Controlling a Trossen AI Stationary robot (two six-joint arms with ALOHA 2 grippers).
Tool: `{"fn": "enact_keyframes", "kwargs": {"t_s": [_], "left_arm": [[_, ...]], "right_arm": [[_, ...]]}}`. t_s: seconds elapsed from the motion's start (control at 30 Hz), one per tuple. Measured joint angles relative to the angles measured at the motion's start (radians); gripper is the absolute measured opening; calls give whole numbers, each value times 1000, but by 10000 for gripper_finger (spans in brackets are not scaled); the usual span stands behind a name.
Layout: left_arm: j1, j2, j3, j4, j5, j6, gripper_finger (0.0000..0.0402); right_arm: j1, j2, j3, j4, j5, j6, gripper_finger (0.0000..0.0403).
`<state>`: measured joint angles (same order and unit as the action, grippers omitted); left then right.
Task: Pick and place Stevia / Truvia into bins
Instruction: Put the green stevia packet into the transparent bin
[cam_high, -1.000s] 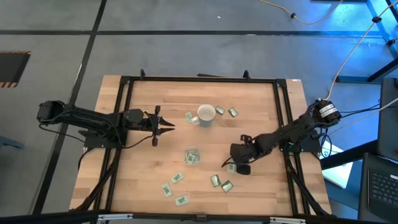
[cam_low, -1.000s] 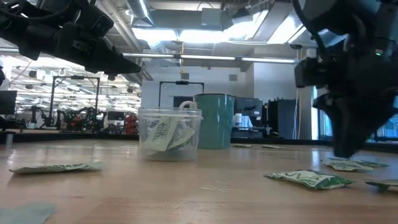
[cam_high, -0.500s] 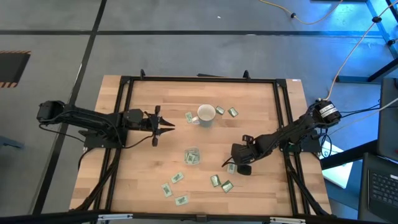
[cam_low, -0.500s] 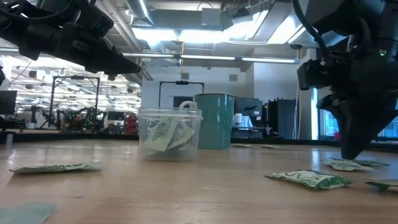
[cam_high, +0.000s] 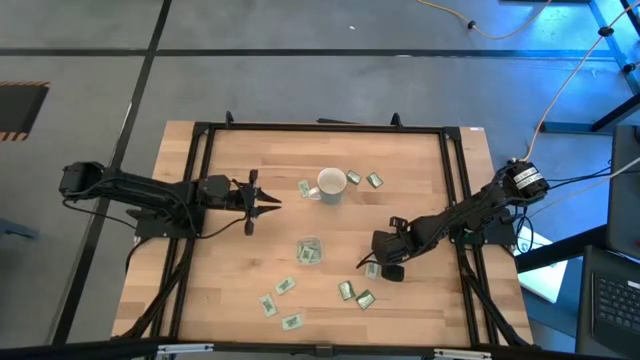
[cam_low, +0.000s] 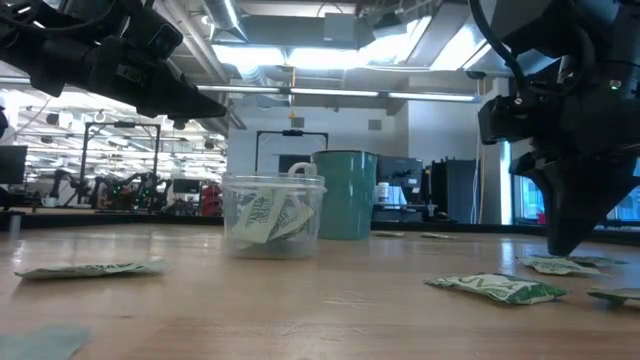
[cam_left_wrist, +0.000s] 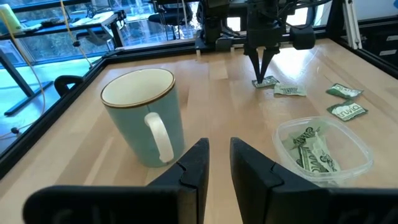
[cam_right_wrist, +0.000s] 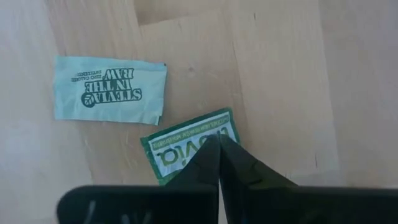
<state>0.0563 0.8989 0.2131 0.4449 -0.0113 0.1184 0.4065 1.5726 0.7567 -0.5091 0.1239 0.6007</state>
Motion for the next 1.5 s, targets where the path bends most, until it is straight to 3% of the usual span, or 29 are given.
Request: {"fn": "enact_keyframes", "kwargs": {"t_s": [0.77,1.03,1.5], "left_arm": [[0,0,0,0,0,0,59],[0,0,0,0,0,0,59],[0,0,0,0,0,0,59]], "right_arm": [[0,-4,-46,17,-6,-31,39],[0,-5,-64,34,-4,-46,5],[0,5,95,-122,8,-102,1]]}}
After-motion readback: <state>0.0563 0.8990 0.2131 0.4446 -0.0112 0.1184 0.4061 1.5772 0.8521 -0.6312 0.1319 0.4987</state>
